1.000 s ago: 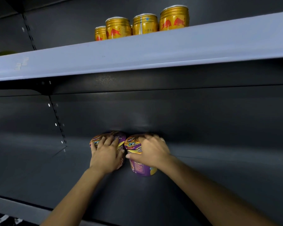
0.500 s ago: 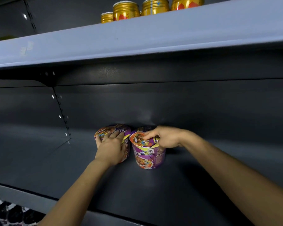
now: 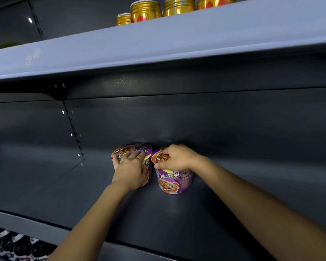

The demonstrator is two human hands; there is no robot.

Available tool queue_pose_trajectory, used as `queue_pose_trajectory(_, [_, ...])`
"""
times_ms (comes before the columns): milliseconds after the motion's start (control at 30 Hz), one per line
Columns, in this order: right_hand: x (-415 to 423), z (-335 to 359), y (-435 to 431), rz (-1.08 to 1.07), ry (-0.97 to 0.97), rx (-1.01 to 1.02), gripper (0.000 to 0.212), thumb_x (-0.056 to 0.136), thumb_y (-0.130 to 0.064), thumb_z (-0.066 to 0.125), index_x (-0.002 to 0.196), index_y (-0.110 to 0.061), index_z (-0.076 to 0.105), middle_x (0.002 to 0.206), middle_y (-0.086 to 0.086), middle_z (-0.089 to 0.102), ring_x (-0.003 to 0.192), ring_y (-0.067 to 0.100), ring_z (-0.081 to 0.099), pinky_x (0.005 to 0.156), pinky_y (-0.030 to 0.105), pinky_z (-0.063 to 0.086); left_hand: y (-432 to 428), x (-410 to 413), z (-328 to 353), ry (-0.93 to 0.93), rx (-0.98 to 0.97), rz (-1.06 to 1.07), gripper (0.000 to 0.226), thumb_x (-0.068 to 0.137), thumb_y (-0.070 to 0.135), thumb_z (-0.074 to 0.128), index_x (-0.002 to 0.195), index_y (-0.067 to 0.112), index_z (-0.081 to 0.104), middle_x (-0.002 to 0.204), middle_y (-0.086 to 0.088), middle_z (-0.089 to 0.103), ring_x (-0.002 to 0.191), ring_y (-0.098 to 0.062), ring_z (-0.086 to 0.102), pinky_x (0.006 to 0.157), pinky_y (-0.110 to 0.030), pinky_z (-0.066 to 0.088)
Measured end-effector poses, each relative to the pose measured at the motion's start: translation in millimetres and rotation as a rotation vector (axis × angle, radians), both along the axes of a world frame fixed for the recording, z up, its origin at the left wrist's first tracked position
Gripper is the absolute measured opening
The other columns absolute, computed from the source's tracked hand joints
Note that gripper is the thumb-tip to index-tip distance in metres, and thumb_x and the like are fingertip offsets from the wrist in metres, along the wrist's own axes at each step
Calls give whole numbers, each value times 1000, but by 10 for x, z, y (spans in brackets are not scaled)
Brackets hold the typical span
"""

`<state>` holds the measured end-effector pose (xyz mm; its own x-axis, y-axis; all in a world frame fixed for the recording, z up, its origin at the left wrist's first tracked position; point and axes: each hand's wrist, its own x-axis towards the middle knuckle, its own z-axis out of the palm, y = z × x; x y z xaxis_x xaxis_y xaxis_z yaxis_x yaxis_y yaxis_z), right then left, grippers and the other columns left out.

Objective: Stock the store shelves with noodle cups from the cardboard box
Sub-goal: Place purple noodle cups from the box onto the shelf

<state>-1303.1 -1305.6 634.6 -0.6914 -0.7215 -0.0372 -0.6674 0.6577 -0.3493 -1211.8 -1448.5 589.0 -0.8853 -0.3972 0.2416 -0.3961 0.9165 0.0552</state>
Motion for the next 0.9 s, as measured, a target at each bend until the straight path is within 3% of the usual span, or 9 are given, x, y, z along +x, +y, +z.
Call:
queue_pose_trajectory(267, [3, 118, 147, 116, -215, -28, 58, 84, -27, 68, 138, -24, 48, 135, -1, 54, 111, 18, 58, 95, 31, 50, 11, 17, 6, 2, -10, -6, 56, 98, 37, 39, 150, 24, 23, 157, 4, 22, 145, -24, 16, 113, -60, 3])
queue_pose_trajectory(367, [-60, 149, 191, 171, -244, 11, 61, 83, -11, 65, 139, -24, 46, 145, -4, 44, 121, 18, 51, 100, 29, 45, 11, 16, 10, 1, -5, -10, 55, 98, 36, 39, 150, 24, 23, 157, 3, 22, 145, -24, 16, 114, -60, 2])
queue_pose_trajectory(500, [-95, 197, 240, 221, -249, 45, 64, 78, 1, 62, 134, -29, 53, 142, -2, 46, 123, 21, 49, 102, 37, 46, 11, 13, 5, 3, -10, -7, 55, 98, 34, 39, 150, 25, 23, 157, 3, 23, 145, -25, 16, 113, -60, 1])
queue_pose_trajectory(733, [-87, 160, 259, 157, -223, -13, 66, 79, -27, 75, 138, -26, 46, 128, -2, 57, 107, 17, 60, 92, 31, 51, 16, 27, 6, 10, -21, -12, 55, 98, 33, 38, 150, 24, 22, 157, 4, 23, 145, -24, 16, 113, -60, 0])
queue_pose_trajectory(900, [-82, 155, 266, 175, -218, -10, 56, 83, -23, 72, 134, -29, 51, 124, -2, 57, 106, 17, 59, 88, 27, 51, 18, 27, 0, 12, -21, -11, 55, 98, 33, 38, 150, 24, 22, 157, 4, 22, 145, -24, 15, 113, -60, 1])
